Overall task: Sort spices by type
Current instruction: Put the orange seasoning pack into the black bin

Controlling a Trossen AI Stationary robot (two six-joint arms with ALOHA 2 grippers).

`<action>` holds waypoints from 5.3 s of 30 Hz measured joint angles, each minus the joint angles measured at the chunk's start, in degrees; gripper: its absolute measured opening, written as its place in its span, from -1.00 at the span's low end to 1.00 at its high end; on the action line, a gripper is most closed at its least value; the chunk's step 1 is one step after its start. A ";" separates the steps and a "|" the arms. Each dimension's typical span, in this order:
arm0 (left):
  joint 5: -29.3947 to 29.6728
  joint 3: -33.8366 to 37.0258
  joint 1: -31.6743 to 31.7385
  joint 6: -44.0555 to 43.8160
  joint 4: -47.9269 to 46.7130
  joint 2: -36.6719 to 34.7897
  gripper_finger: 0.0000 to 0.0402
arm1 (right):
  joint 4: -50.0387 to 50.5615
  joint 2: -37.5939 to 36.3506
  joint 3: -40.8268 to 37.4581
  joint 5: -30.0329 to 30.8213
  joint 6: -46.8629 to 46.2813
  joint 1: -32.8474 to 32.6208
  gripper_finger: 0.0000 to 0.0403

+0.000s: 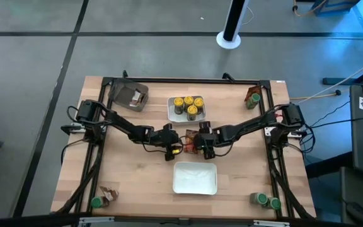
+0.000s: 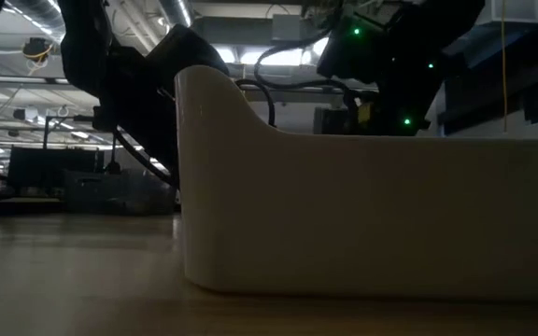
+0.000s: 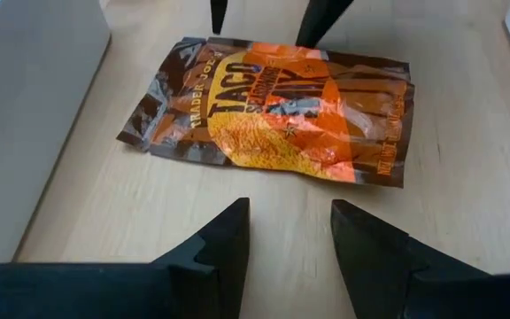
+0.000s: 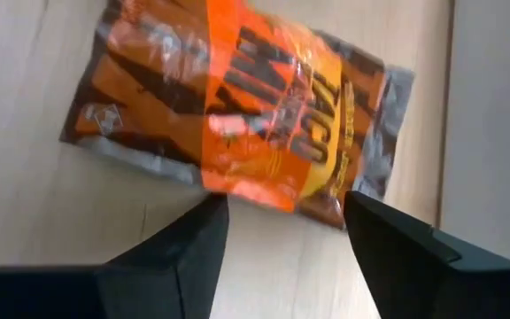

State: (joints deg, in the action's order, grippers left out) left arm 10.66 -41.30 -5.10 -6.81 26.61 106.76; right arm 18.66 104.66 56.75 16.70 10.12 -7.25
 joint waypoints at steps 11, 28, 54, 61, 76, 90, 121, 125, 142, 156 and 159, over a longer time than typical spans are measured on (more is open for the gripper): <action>0.00 0.00 0.30 1.23 -0.22 -0.02 -0.29 | -12.19 2.93 -0.13 1.50 6.89 0.15 0.01; 0.04 0.02 0.28 1.27 -0.31 -0.04 -0.29 | -20.27 3.30 -0.33 0.66 6.65 0.15 -0.49; 4.36 10.42 0.59 -6.28 -14.82 -33.35 -0.29 | -29.51 -1.16 0.13 25.47 17.70 -6.96 -0.88; 4.42 17.08 4.03 -18.03 -3.17 -39.53 -0.29 | -34.19 -1.16 0.65 26.16 22.17 -7.15 -0.93; 3.31 17.22 5.55 -26.01 1.30 -39.69 -0.29 | -35.33 -1.16 6.38 25.33 29.16 -7.13 -0.91; -1.44 17.16 5.53 -24.65 0.04 -43.05 -0.29 | -32.39 -1.13 6.45 25.96 28.73 -7.10 -0.91; -2.83 17.16 4.28 -18.99 4.43 -42.51 -0.71 | -41.53 -1.11 6.95 20.19 30.83 -6.97 -0.91; -2.91 17.16 4.28 -16.88 5.82 -42.51 -0.92 | -41.60 -1.11 6.99 19.64 30.80 -6.97 -0.91; -2.72 17.18 4.39 -10.63 3.23 -47.78 -1.00 | -22.97 -1.31 16.03 18.16 10.56 -7.85 -0.09; 5.22 17.18 4.51 1.83 -3.20 -55.77 -1.00 | -13.16 -1.35 16.88 8.19 -8.94 -5.35 -0.02; 11.53 17.03 5.68 4.66 -6.81 -58.58 -1.00 | -13.20 -1.35 14.55 7.77 -11.10 -5.38 -0.06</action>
State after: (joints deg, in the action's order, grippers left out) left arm 22.19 -24.26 0.58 -2.15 19.80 48.18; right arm 5.46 103.31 71.31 24.47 -0.97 -12.62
